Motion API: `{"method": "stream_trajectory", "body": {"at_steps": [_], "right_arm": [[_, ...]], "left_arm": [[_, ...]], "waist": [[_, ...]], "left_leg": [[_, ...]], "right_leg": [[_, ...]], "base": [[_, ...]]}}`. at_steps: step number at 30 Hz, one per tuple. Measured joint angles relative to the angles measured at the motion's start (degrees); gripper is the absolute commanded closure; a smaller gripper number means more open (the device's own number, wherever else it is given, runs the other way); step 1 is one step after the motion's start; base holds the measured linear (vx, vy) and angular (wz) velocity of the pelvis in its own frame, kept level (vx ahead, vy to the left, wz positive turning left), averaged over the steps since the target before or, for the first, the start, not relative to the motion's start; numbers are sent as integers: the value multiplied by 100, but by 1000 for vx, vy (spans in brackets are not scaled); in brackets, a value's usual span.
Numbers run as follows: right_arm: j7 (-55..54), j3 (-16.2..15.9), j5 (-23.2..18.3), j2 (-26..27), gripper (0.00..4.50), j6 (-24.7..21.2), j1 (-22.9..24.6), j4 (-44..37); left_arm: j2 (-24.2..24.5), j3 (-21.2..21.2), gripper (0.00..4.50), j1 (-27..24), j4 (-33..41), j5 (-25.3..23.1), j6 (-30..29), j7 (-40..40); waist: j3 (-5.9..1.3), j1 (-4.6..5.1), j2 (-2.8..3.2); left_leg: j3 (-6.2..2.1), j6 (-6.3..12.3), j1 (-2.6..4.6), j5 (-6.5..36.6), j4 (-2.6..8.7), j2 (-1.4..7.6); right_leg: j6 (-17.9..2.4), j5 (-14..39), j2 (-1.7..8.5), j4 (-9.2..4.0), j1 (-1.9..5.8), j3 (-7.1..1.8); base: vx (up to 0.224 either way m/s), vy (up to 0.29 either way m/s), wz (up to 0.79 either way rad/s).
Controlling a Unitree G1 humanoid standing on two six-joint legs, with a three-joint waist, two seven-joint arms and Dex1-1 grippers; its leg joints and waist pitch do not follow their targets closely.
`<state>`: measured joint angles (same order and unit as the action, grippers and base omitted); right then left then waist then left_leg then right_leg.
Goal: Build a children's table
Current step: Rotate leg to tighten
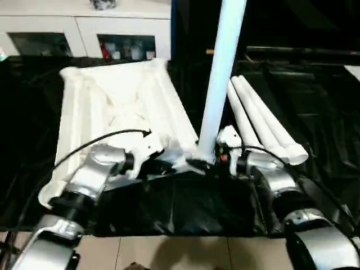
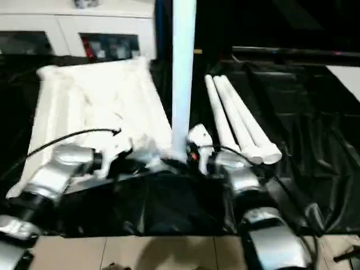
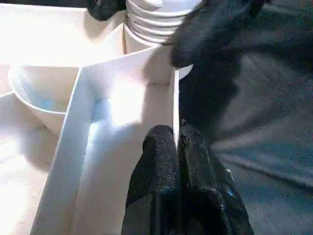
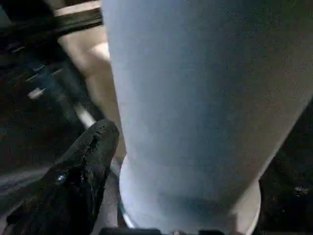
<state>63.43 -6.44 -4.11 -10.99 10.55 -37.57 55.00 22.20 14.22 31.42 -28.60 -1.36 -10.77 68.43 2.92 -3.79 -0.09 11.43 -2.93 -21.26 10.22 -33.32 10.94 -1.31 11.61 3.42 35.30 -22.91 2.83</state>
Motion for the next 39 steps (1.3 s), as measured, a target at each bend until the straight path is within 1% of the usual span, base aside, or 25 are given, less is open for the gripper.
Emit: {"method": "stream_trajectory", "body": {"at_steps": [3,4,6,7,8,14,19,22,25,26,29,34,37,38,39], "right_arm": [[611,-148,-4,-146,109,-23,65,-155],[717,-163,-7,-166,109,-34,82,-199],[999,-221,-13,-211,137,-64,98,-251],[1103,-250,-21,-215,137,-101,99,-270],[1216,-268,-39,-219,148,-149,101,-300],[1428,-309,-58,-239,173,-245,146,-396],[1301,-265,-59,-187,175,-330,163,-431],[557,-52,-52,24,175,-329,128,-230],[-602,134,13,280,176,-278,-68,152],[-1186,246,26,408,176,-289,-155,297],[-2261,405,31,617,176,-324,-294,507],[-3421,513,96,838,176,-320,-403,614],[-3737,552,152,932,176,-271,-433,657],[-3750,564,152,947,120,-228,-439,694],[-3767,593,154,965,106,-192,-441,723]], "left_arm": [[107,55,450,0,-49,50,131,373],[131,68,450,0,-51,56,156,456],[194,94,450,0,-68,82,204,671],[222,103,450,0,-99,112,222,747],[255,121,450,2,-127,146,255,830],[291,163,450,36,-226,169,377,1011],[288,138,450,44,-289,166,419,971],[226,39,450,76,-394,126,339,553],[31,-100,450,112,-426,34,107,-75],[-123,-172,450,122,-420,-18,-44,-389],[-428,-236,450,148,-314,-121,-402,-1046],[-799,-279,450,71,-6,-314,-719,-1792],[-854,-279,450,52,63,-344,-784,-1935],[-854,-279,450,46,69,-344,-785,-1935],[-854,-279,450,43,75,-345,-792,-1935]], "waist": [[0,-64,-1],[0,-82,-1],[0,-123,-1],[0,-132,-1],[0,-140,-1],[0,-147,-1],[0,-144,0],[-1,-111,-1],[0,25,5],[0,76,5],[-5,147,14],[-11,164,21],[-13,164,24],[-13,164,25],[-13,167,25]], "left_leg": [[0,4,-1,3,-6,0],[0,4,-1,3,-8,0],[0,4,-1,3,-9,0],[0,4,0,3,-9,1],[0,4,0,3,-10,1],[0,4,0,3,-15,0],[-1,3,5,2,-16,2],[-1,0,24,-1,-24,4],[-2,-8,32,-5,-30,4],[-2,-8,35,-6,-31,3],[-3,-8,36,-6,-31,-1],[-1,-6,28,-3,-15,-4],[-1,-6,27,-3,-2,-4],[-1,-6,28,-3,-1,-4],[-1,-6,28,-3,-1,-4]], "right_leg": [[0,0,1,-2,3,0],[-1,-1,1,-2,3,-1],[-2,-1,1,-1,2,-1],[-2,-1,1,0,3,-1],[-2,-1,1,1,3,-1],[-4,-2,2,2,6,-1],[-5,-3,2,7,8,-1],[-18,-11,1,18,19,-3],[-24,-18,1,11,21,-4],[-24,-18,1,5,21,-5],[-23,-20,2,-2,21,-8],[-44,-34,1,-10,13,-9],[-37,-30,1,-11,8,-7],[-36,-29,1,-12,8,-7],[-36,-29,1,-12,8,-7]], "base": [[0,0,0],[0,0,0],[0,0,0],[0,0,0],[0,0,0],[0,0,0],[0,0,0],[0,0,0],[0,0,0],[0,0,0],[0,0,0],[0,0,0],[0,0,0],[0,0,0],[0,0,0]]}}
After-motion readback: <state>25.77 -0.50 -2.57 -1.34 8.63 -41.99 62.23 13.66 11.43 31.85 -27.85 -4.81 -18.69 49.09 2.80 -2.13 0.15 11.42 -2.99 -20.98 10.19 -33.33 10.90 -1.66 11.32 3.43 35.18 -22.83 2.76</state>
